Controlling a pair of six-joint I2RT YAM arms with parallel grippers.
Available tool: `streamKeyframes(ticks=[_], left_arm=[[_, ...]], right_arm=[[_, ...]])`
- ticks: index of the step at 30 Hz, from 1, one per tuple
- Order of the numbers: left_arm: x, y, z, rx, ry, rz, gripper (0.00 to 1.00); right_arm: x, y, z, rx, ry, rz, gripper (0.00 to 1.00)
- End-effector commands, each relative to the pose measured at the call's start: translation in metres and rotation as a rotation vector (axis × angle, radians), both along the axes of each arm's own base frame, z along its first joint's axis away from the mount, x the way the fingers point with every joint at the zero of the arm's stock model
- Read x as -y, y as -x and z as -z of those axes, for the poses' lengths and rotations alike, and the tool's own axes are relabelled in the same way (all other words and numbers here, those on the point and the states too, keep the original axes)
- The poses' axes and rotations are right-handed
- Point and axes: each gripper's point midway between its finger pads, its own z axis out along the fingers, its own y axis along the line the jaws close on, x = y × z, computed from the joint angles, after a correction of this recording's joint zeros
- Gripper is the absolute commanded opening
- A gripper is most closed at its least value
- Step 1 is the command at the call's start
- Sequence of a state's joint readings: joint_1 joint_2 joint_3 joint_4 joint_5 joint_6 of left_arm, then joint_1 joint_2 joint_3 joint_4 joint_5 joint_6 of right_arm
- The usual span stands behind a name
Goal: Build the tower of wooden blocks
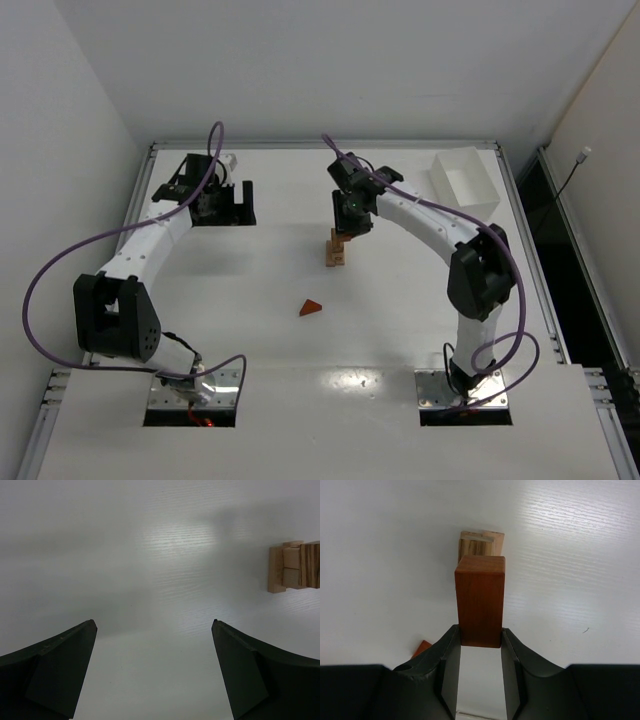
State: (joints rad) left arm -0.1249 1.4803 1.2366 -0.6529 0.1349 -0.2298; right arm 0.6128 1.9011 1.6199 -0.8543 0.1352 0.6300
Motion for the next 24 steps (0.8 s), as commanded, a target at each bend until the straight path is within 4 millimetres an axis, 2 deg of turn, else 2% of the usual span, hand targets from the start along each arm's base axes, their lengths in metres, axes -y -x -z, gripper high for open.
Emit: streamKeyframes(ticks=[1, 3, 11, 17, 24], left_arm=[[0.003, -0.002, -0.015, 0.055, 0.020, -0.001, 1.00], [0.003, -0.002, -0.013, 0.055, 0.020, -0.001, 1.00], [0.003, 0.001, -0.013, 0.055, 0.020, -0.001, 1.00], [0.003, 0.001, -0.013, 0.055, 0.020, -0.001, 1.00], [0.003, 0.001, -0.013, 0.055, 0.020, -0.001, 1.00]], right_arm=[[-0.008, -0.009, -0.008, 0.047, -0.019, 0.020, 0.00], [-0.011, -0.013, -0.012, 0.060, -0.035, 0.030, 0.00], [-0.020, -0.010, -0.003, 0.041, -0.037, 0.054, 0.00], [-0.027, -0.011, -0.007, 0.053, -0.053, 0.055, 0.00], [-0.030, -0.012, -0.002, 0.051, -0.041, 0.049, 0.00]])
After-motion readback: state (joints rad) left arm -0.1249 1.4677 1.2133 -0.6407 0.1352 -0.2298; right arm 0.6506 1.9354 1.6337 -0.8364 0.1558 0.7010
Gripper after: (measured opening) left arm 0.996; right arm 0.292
